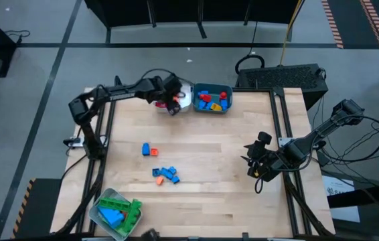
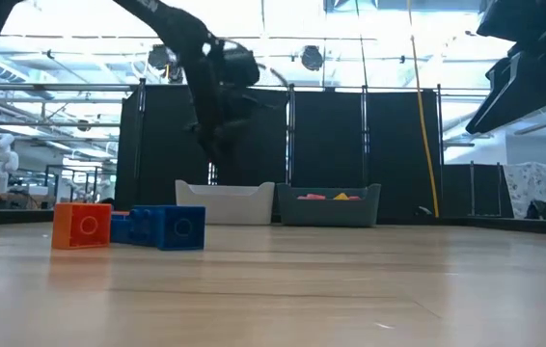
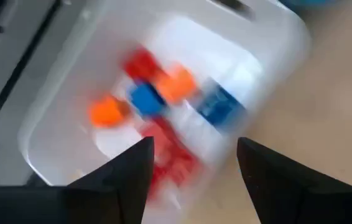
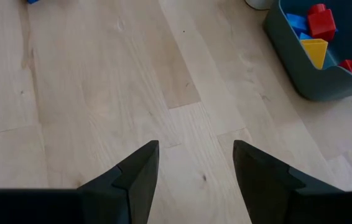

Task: Sort blocks by size
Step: Put the blue 1 stud game piece into the blue bin

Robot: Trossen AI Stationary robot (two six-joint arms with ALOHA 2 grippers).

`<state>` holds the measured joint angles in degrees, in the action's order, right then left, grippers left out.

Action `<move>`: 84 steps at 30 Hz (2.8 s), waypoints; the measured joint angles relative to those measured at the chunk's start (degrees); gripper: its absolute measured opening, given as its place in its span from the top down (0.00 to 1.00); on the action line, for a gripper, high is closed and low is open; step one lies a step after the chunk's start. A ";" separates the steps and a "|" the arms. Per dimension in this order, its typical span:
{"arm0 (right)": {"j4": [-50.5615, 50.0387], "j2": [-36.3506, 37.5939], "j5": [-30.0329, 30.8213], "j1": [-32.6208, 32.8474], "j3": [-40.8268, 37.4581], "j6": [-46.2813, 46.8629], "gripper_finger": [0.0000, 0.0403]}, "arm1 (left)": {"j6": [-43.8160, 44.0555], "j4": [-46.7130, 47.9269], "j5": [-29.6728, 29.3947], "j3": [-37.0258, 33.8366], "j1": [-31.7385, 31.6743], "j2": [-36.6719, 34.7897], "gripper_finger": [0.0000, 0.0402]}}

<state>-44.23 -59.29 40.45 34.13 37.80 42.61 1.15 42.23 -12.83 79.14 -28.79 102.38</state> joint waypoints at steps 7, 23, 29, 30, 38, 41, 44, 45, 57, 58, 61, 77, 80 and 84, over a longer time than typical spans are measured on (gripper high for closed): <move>0.03 0.02 0.01 0.00 0.00 0.15 0.52 | 16.68 14.47 -2.09 -3.31 9.56 -6.32 0.42; 0.19 0.02 0.02 -0.02 0.01 -0.17 0.52 | 62.37 10.65 -6.59 -29.73 27.61 -23.72 0.41; 0.35 0.02 0.02 -0.02 0.02 0.04 0.52 | 74.44 10.43 -7.35 -30.17 34.72 -19.91 0.41; 0.37 0.02 0.04 -0.02 0.02 0.04 0.52 | 76.06 10.09 -7.39 -30.17 35.83 -19.06 0.41; 0.33 0.02 0.02 -0.02 0.02 -0.20 0.52 | 84.78 9.33 -8.03 -30.15 41.12 -11.27 0.41; 0.33 0.02 0.02 -0.02 0.02 -0.20 0.52 | 85.29 9.80 -8.73 -30.14 41.43 -8.85 0.41; 0.33 0.02 0.02 -0.02 0.02 -0.20 0.52 | 85.65 10.54 -10.21 -29.84 41.47 -7.04 0.41; 0.33 0.02 0.02 -0.02 0.02 -0.20 0.52 | 85.65 10.71 -10.70 -29.82 41.50 -6.47 0.41; 0.33 0.02 0.02 -0.02 0.02 -0.22 0.52 | 85.58 10.54 -11.88 -29.95 40.80 -5.47 0.63; 0.32 0.01 0.02 -0.02 0.02 -0.23 0.52 | 85.52 10.52 -11.88 -29.91 40.81 -5.47 0.63; 0.32 0.01 0.02 -0.02 0.02 -0.22 0.52 | 83.48 11.18 -11.78 -28.32 40.76 -5.71 0.63; 0.42 0.02 0.02 -0.02 0.04 -0.24 0.52 | 60.57 0.30 -18.82 -18.15 34.39 -7.61 0.65; 0.46 0.02 0.02 -0.01 0.04 -0.23 0.52 | 51.53 -9.10 -16.98 -18.14 31.50 -7.22 0.65; 0.51 0.02 0.01 -0.02 0.04 -0.24 0.52 | 38.36 -19.49 -8.23 -18.08 28.54 -5.22 0.65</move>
<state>-43.72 -59.27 40.46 34.11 37.85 42.37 39.51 22.74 -21.06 61.06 -0.26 97.15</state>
